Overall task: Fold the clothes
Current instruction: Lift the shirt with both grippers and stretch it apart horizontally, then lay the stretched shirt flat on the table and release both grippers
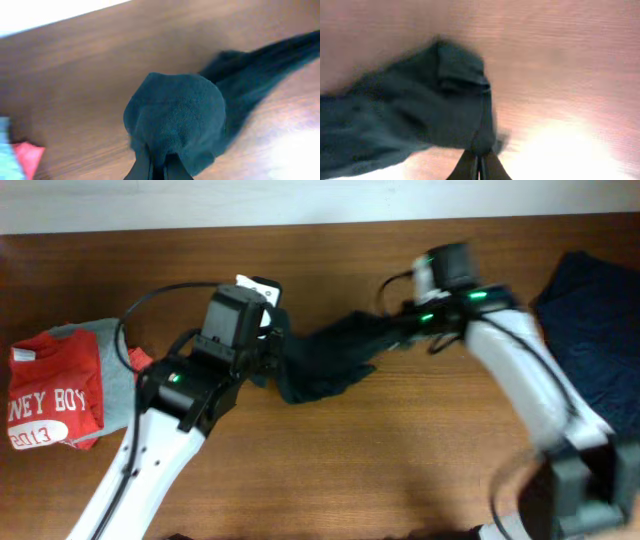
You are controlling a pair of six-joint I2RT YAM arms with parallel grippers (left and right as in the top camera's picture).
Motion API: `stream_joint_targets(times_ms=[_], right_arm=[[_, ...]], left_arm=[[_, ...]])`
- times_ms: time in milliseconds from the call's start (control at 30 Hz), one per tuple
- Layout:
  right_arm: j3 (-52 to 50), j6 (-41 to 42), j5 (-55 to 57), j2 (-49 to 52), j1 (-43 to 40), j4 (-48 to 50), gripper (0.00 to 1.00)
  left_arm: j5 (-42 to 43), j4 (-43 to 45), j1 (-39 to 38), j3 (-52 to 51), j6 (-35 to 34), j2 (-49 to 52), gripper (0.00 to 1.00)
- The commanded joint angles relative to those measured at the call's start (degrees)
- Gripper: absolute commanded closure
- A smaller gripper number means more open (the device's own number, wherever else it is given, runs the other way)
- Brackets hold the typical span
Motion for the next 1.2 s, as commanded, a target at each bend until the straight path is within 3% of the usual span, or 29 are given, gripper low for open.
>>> stream_joint_targets(times_ms=[0, 267, 600, 933, 1167], right_arm=[[3.54, -1.01, 2.8, -11.67, -4.44, -6.19, 0.96], [3.76, -0.52, 5.11, -29.38, -6.51, -14.36, 0.96], [4.04, 2.97, 12.87, -42.21, -6.51, -15.61, 0.96], [4.02, 3.15, 12.83, -32.39, -6.51, -18.8, 0.96], [4.02, 3.13, 12.87, -15.28, -6.54, -12.24, 0.96]], left_arm=[[-5.18, -0.17, -0.02, 0.55, -0.52, -6.47, 0.99], [-9.25, -2.82, -0.02, 0.55, -0.55, -17.31, 0.98], [-9.22, -3.96, -0.02, 0.55, -0.57, -27.58, 0.98], [-9.66, -2.64, -0.02, 0.52, -0.55, -20.06, 0.98], [-16.35, 10.36, 0.85, 0.52, 2.19, -2.6, 0.98]])
